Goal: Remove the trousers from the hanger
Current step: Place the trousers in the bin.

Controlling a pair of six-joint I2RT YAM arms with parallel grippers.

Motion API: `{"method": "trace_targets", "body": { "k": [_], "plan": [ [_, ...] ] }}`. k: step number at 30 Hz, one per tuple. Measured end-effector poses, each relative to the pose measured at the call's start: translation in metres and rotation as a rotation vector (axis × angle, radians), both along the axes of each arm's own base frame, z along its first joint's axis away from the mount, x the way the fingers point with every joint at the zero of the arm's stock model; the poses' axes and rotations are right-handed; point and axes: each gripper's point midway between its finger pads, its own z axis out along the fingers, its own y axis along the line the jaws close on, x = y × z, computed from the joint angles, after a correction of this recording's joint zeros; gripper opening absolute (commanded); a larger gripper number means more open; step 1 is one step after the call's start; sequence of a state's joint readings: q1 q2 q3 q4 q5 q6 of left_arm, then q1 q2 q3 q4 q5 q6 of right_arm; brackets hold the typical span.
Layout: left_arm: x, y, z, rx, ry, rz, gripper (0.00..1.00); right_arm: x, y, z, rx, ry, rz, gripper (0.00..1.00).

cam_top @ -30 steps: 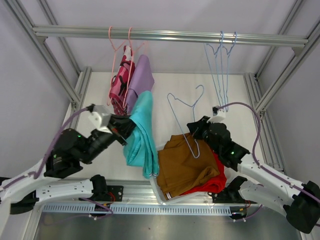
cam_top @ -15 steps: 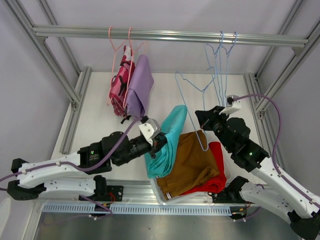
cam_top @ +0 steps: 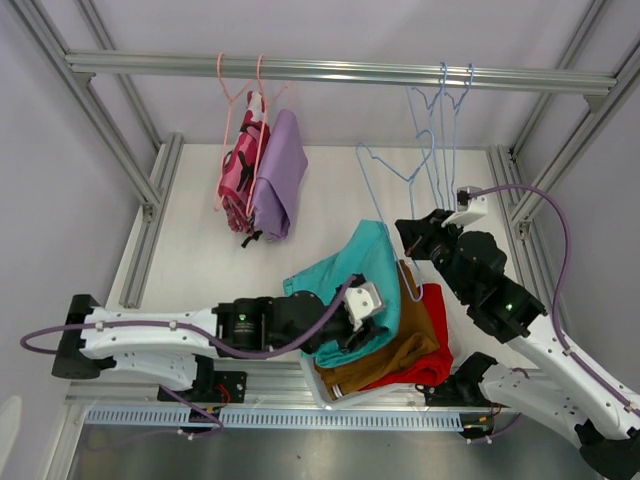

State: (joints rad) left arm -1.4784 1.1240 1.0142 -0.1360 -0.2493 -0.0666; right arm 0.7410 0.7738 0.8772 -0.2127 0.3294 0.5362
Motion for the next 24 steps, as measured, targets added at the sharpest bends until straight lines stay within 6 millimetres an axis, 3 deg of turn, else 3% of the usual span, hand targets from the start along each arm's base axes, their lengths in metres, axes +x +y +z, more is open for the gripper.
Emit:
{"method": "trace_targets", "body": {
  "k": [1, 5, 7, 11, 16, 20, 24],
  "plan": [
    [-0.005, -0.005, -0.005, 0.013, 0.008, -0.01, 0.58, 0.0, -0.001, 0.0, -0.002, 0.0, -0.002, 0.0],
    [-0.024, -0.019, -0.025, 0.075, -0.003, -0.054, 0.92, 0.001, -0.004, -0.002, -0.023, 0.004, -0.01, 0.0],
    [-0.032, -0.021, -0.033, 0.099, -0.01, -0.067, 0.99, 0.001, -0.007, 0.001, -0.034, 0.002, -0.017, 0.0],
    [-0.037, -0.021, -0.03, 0.089, -0.02, -0.067, 0.99, 0.003, -0.016, 0.022, -0.04, -0.027, -0.035, 0.0],
    [-0.021, -0.015, -0.015, 0.048, -0.053, 0.019, 1.0, 0.003, -0.02, 0.051, -0.024, -0.077, -0.044, 0.0],
    [-0.001, -0.01, -0.002, 0.007, -0.081, 0.131, 0.99, 0.003, -0.019, 0.051, -0.033, -0.079, -0.033, 0.0],
    [0.028, -0.003, -0.004, 0.013, -0.061, 0.25, 0.99, 0.001, -0.017, 0.048, -0.043, -0.072, -0.019, 0.0]
  ]
}}
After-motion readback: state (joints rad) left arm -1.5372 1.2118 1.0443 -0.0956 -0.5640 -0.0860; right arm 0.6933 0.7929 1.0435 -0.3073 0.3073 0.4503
